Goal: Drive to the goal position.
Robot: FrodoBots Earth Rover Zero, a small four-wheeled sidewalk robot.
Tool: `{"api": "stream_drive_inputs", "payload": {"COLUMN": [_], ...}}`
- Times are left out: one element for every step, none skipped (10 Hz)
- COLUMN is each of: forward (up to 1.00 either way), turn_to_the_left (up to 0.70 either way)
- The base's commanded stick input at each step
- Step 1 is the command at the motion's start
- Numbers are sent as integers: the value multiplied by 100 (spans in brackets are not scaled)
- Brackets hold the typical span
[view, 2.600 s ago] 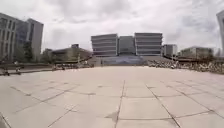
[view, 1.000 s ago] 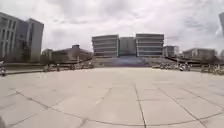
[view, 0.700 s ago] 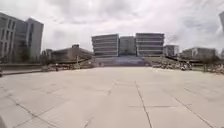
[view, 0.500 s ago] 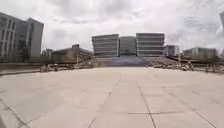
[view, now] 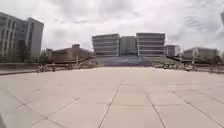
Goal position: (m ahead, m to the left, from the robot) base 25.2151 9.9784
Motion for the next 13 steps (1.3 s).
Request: {"api": "stream_drive_inputs", "payload": {"forward": [100,100,100,100,100,100,100,100,100,100,100,100,100], "turn_to_the_left": [0,0,0,0,0,0,0,0,-11,-38,-37,-35,0]}}
